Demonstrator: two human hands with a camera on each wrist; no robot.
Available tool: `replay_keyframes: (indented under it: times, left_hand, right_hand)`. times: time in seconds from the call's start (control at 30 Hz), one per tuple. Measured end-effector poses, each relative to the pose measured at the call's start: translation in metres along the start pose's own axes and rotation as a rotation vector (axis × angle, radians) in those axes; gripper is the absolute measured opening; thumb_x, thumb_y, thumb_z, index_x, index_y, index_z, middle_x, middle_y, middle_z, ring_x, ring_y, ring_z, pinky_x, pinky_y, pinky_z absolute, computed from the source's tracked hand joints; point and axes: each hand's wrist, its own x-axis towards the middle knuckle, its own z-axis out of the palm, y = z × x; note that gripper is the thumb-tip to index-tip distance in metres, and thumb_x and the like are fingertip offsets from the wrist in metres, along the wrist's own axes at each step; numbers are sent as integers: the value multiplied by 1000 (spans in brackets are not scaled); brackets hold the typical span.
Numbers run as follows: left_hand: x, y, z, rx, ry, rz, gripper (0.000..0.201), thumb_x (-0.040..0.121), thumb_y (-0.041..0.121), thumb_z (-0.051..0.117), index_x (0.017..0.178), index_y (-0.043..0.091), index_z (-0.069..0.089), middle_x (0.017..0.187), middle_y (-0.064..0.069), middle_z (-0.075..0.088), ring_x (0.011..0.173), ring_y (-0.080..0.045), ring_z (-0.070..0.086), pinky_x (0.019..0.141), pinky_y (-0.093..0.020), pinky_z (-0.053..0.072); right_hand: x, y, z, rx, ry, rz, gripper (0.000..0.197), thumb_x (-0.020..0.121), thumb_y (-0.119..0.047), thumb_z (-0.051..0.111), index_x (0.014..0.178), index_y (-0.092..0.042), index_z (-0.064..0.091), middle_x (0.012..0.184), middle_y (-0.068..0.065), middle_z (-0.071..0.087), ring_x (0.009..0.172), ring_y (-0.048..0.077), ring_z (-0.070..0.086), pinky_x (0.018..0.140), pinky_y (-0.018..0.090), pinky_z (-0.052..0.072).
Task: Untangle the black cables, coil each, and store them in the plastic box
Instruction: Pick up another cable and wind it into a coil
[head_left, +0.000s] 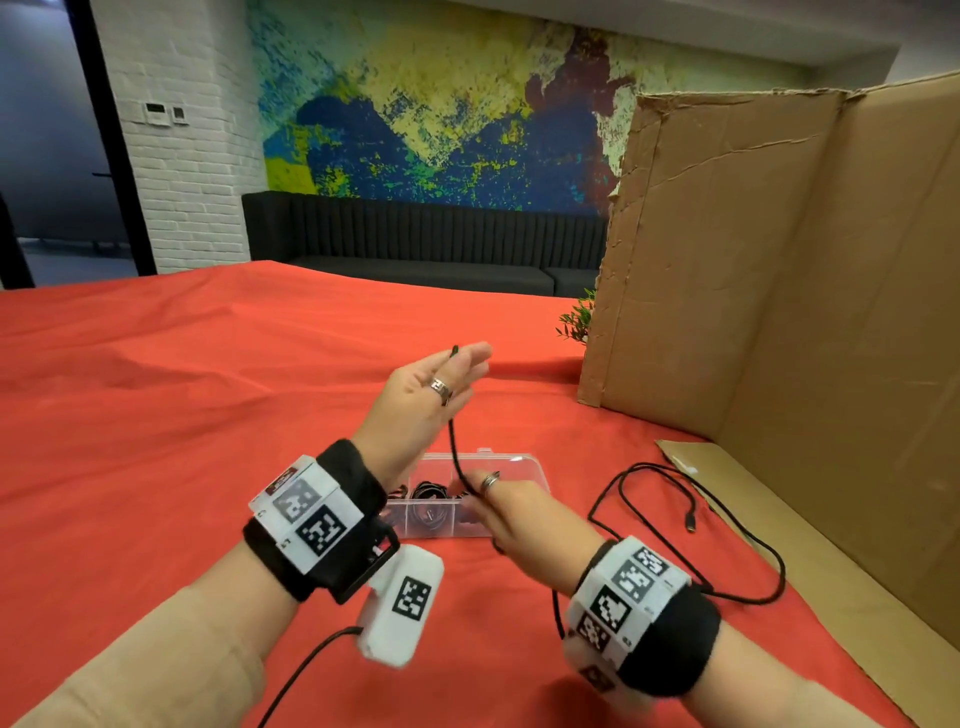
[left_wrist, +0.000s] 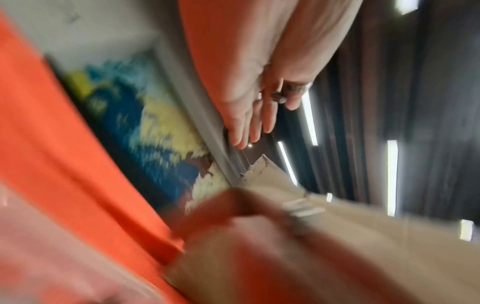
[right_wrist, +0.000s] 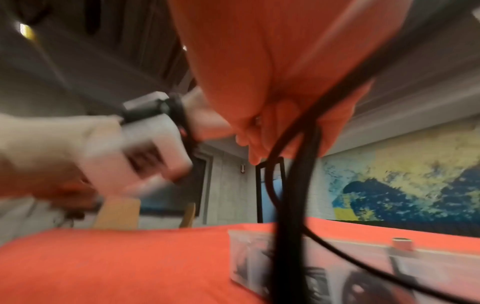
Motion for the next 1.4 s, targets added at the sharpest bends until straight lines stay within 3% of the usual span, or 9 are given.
replay_keyframes:
  times: [0.1,0.23,0.4,0.57,0.67,0.77,0.97,1.17,1.4]
  left_hand:
    - [3,-15,-15,811,-64,232,24,98,15,41,112,7,59,111,-6,63,104,-15,58,92,-23,42]
    - [-9,-21,-25,1236,-363,20,31,100,29,32,80,11,47,75,-3,51,69,-18,48,61,-24,32]
    - [-25,-20,-12,423,-361,-309,42,100,25,32,71,8,57,46,1,43,32,-5,31,37,-13,28]
    - [-24,-13,1,-100,-493,-273,28,91,21,42,98,1,61,63,-6,63,50,-15,58,58,-20,49]
    - [-25,-12,0,-127,-532,-201,28,89,25,55,109,6,59,88,-7,70,83,-24,68,82,-35,51]
    - [-26,-10,-2,-86,-517,-130,41,83,30,65,115,5,56,98,-10,70,85,-25,68,86,-44,46]
    - [-27,-4,-6,-53,-432,-130,26,84,10,50,108,2,54,83,-11,72,75,-25,69,77,-30,53]
    - [-28,-4,-4,-184,-211,-333,28,97,19,37,97,-2,56,49,-5,50,47,-19,55,98,-49,40]
    - [-30,-11,-6,-205,-107,-384,29,97,10,36,94,2,63,88,-10,73,69,-11,67,65,-20,55]
  right_hand:
    - [-8,-3,-14,5,-1,10,25,99,-35,35,103,-19,54,98,8,65,96,32,60,83,44,47]
    - [-17,11,-66,-267,137,159,24,94,-47,41,100,-34,61,96,-4,65,97,25,60,77,34,46]
    - [-11,27,-103,-409,434,290,35,88,-59,42,105,-36,63,104,-6,62,98,26,61,75,34,47]
    - [8,25,-73,-372,314,255,36,95,-53,32,112,-32,56,105,0,58,101,28,58,75,37,46]
    - [12,19,-59,-259,262,218,29,97,-44,33,109,-29,54,106,0,60,102,28,57,75,36,45]
    - [14,13,-54,-191,223,193,17,98,-29,34,107,-25,49,94,1,58,90,30,56,65,33,37]
    - [17,13,-53,-126,344,227,19,99,-35,32,108,-25,46,88,6,64,84,33,59,72,40,48]
    - [23,24,-55,40,579,120,15,98,-22,41,98,-14,53,70,-6,49,74,27,54,74,46,47]
    - [9,23,-57,82,640,-95,22,92,-41,38,97,-33,59,79,-7,51,73,17,53,75,44,46]
